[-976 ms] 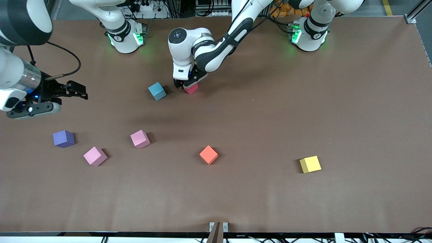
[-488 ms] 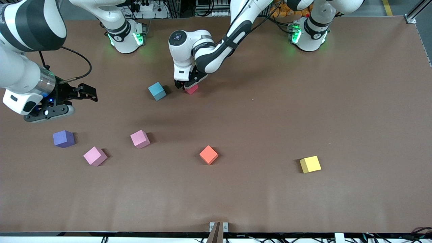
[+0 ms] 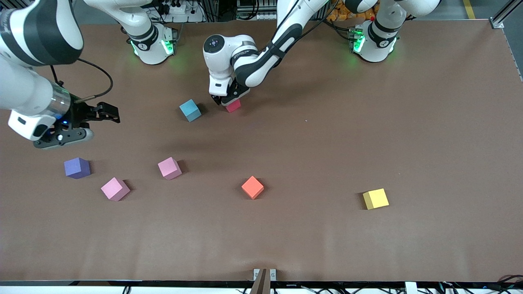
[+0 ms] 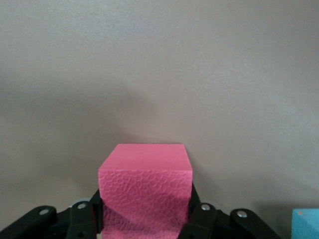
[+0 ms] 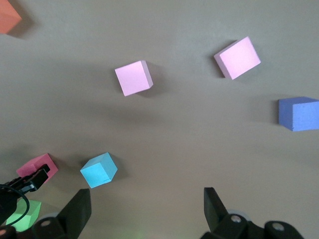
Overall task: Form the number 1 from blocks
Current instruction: 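Place the red block by the green while the right gripper grasps lavender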
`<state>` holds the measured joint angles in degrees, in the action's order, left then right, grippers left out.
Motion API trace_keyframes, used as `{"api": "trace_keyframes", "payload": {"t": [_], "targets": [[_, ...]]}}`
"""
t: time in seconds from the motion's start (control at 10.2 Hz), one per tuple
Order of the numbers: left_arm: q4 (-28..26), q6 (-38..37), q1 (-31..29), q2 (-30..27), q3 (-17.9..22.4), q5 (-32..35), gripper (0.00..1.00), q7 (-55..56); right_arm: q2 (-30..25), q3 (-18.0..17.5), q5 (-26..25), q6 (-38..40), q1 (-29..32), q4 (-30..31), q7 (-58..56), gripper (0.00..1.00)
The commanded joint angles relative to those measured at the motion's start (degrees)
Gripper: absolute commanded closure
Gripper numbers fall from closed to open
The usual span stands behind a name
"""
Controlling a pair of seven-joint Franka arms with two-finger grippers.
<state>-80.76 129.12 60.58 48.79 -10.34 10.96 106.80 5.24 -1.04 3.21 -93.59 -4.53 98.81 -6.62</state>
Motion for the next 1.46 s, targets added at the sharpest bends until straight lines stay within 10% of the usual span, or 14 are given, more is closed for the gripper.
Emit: {"api": "trace_keyframes", "payload": {"t": [0.0, 0.49, 1.37], "targets": [[0.5, -1.5, 0.5, -1.0, -0.1, 1.4, 1.00, -7.5, 0.1, -0.9, 1.0, -5.8, 0.1, 6.2, -0.3, 0.00], [0.0, -8.1, -0.8, -2.4, -3.4, -2.2, 1.00, -32.4, 9.2, -2.9, 0.6, -18.2, -2.8, 8.0, 0.3, 0.00], [-5.4, -8.8, -1.3, -4.0, -6.7, -2.3, 1.00, -39.0, 20.8, -4.9, -6.9, -34.7, -4.6, 7.8, -0.4, 0.00]]}}
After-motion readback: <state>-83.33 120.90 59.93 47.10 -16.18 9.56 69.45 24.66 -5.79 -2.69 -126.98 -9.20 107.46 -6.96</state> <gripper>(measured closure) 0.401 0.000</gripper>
